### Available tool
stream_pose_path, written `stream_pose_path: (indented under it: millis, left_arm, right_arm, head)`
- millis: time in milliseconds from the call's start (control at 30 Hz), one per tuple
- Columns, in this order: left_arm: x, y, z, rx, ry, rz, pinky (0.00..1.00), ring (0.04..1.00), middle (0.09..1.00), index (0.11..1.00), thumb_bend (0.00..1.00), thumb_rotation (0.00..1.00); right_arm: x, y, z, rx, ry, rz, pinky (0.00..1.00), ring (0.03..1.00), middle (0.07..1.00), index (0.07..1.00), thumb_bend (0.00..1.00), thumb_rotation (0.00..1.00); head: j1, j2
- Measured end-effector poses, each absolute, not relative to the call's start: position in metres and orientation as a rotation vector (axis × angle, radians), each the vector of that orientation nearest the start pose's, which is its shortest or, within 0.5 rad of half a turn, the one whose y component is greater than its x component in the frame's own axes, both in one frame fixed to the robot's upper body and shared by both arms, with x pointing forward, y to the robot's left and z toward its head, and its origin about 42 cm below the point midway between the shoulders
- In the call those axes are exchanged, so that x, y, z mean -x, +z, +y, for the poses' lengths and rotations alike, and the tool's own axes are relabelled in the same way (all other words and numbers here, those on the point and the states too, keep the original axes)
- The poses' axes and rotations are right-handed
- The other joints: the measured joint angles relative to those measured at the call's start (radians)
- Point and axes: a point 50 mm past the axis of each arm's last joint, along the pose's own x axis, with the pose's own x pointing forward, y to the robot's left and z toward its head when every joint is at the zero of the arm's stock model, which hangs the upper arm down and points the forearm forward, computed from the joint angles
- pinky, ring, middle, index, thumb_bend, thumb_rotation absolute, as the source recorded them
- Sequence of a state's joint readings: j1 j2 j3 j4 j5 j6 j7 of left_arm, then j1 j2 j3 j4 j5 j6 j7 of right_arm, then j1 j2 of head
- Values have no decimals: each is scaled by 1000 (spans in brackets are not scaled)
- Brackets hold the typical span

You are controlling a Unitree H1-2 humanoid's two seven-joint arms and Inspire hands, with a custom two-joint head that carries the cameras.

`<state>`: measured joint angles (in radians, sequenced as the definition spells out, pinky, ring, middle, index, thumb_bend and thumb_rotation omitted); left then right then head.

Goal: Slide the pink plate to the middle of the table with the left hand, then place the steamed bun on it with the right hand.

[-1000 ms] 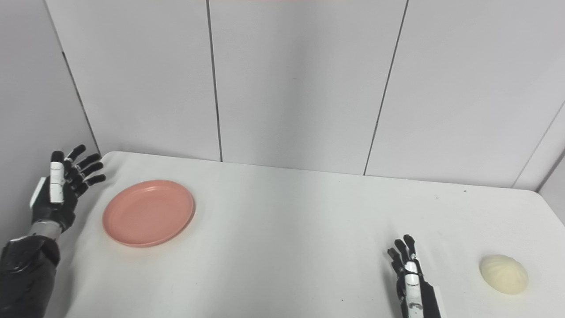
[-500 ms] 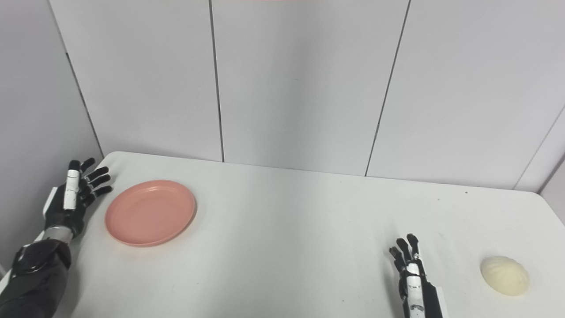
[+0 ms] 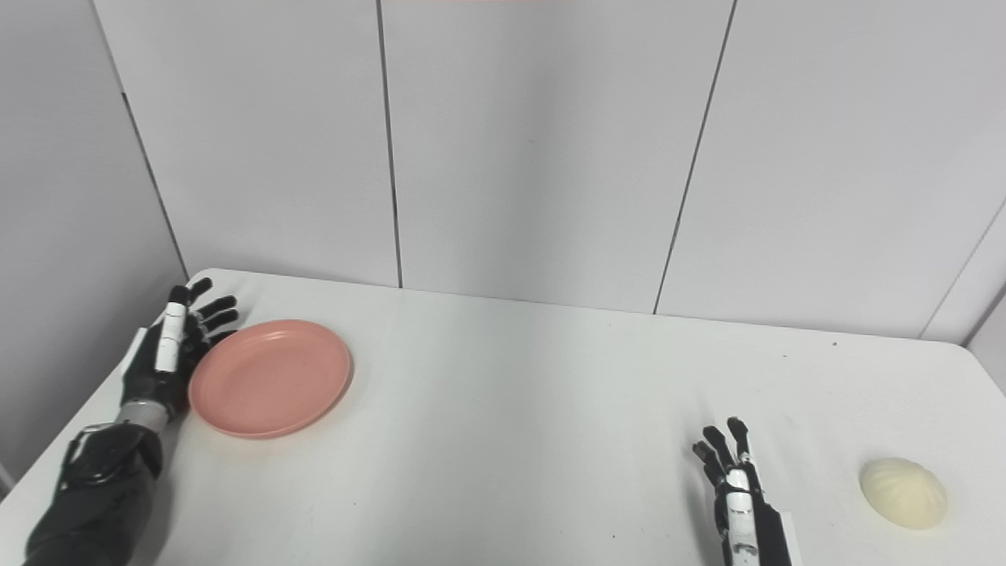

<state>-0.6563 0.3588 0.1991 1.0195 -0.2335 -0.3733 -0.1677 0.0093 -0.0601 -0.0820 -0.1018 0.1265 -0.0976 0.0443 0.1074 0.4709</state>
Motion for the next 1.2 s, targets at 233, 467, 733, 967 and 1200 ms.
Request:
stream_pose_path:
  millis: [233, 467, 733, 967, 1200]
  left_arm:
    - [-462, 134, 366, -19, 71, -69, 699, 794, 778, 892, 1000, 932]
    - [-462, 133, 357, -21, 45, -62, 653, 785, 788, 881, 1000, 928]
    - [-463, 131, 344, -17, 16, -61, 679, 797, 801, 871, 1000, 913]
    - [-466, 129, 322, 2, -18, -67, 672, 788, 793, 871, 1000, 913]
    - [-471, 128, 299, 26, -52, -71, 689, 807, 805, 881, 1000, 898]
  right_arm:
    - [-278, 130, -245, -47, -27, -198, 969, 889, 909, 971, 755, 985]
    - [-276, 129, -242, -56, -29, -180, 969, 887, 907, 972, 757, 984]
    - [-275, 128, -241, -60, -32, -162, 956, 884, 903, 972, 768, 977]
    - [-274, 128, -238, -54, -33, -158, 928, 867, 887, 960, 764, 976]
    - [-273, 128, -233, -57, -34, -157, 928, 865, 884, 952, 808, 970]
  head:
    - [-9, 6]
    - [-12, 12]
    - [-12, 15]
    - [-28, 18]
    - [-37, 25]
